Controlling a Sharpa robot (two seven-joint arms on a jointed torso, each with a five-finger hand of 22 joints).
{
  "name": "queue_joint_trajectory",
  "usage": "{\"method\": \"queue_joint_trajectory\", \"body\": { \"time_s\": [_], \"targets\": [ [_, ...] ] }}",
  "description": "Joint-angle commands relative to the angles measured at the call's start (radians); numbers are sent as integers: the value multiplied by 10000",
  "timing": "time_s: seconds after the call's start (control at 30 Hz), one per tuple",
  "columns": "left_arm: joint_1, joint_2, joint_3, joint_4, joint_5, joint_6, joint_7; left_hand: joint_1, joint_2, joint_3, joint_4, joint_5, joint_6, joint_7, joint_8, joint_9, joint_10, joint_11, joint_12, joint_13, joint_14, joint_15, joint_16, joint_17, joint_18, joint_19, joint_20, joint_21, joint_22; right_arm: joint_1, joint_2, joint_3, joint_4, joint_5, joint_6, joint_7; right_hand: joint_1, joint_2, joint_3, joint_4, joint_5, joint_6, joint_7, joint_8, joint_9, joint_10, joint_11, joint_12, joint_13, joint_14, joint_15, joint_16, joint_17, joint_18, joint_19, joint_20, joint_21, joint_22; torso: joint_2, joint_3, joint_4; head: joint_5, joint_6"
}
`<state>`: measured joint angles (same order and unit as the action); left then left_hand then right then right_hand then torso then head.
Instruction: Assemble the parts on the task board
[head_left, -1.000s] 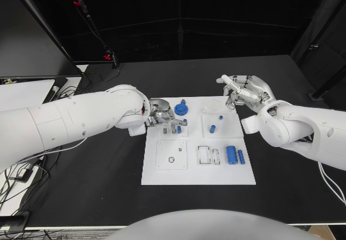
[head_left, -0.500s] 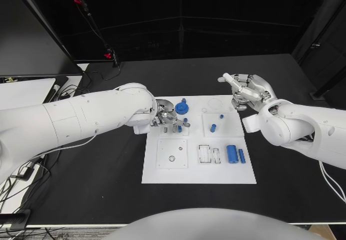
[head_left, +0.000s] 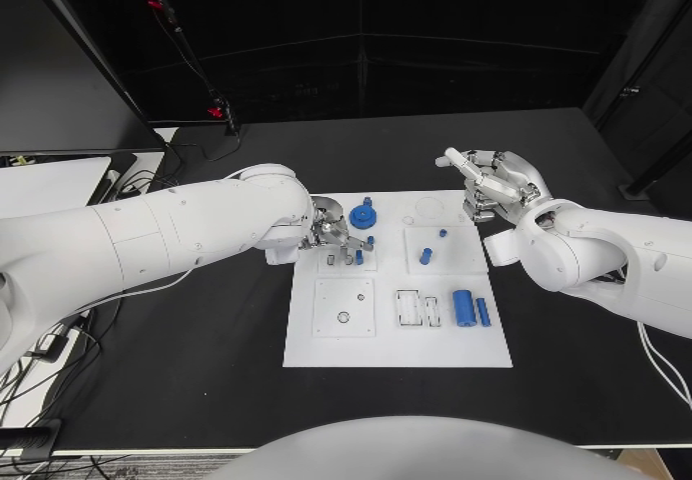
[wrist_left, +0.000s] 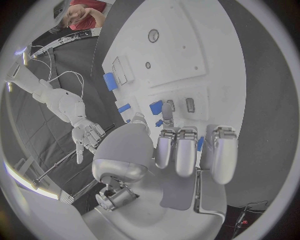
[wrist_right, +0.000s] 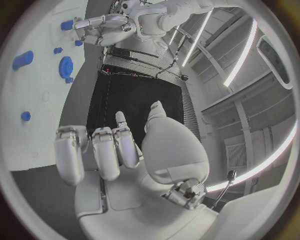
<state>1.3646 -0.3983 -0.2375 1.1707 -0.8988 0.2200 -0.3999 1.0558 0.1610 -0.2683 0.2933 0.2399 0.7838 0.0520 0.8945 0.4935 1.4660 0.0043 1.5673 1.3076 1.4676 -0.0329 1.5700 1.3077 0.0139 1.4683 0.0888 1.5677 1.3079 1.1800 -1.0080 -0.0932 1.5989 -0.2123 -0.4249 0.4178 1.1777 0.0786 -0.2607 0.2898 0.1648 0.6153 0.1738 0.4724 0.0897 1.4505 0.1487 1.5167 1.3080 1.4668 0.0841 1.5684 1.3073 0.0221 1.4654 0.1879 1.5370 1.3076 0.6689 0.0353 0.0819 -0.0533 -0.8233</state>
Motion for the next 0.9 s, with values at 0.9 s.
{"method": "queue_joint_trajectory", "body": {
  "time_s": [0.9],
  "targets": [
    [-26, 268, 9, -483, 319, 1064, 653, 385, 479, -412, -19, -120, 960, -118, -1285, 347, 1048, -197, 35, 2632, 1032, -208, 8, 2631, -139, 1024, -225, 31, 2629, -30, 43, -3, -104, -254, -135, -909, -141, 177, -148, 22, 3, -255, 536, 220, -86, 415, 61, 244, 1916, 1040, 115, 24, 2635, -82, 639, 129, -70, 2449, 4, 6, -6, -132, 36]
  ]
}}
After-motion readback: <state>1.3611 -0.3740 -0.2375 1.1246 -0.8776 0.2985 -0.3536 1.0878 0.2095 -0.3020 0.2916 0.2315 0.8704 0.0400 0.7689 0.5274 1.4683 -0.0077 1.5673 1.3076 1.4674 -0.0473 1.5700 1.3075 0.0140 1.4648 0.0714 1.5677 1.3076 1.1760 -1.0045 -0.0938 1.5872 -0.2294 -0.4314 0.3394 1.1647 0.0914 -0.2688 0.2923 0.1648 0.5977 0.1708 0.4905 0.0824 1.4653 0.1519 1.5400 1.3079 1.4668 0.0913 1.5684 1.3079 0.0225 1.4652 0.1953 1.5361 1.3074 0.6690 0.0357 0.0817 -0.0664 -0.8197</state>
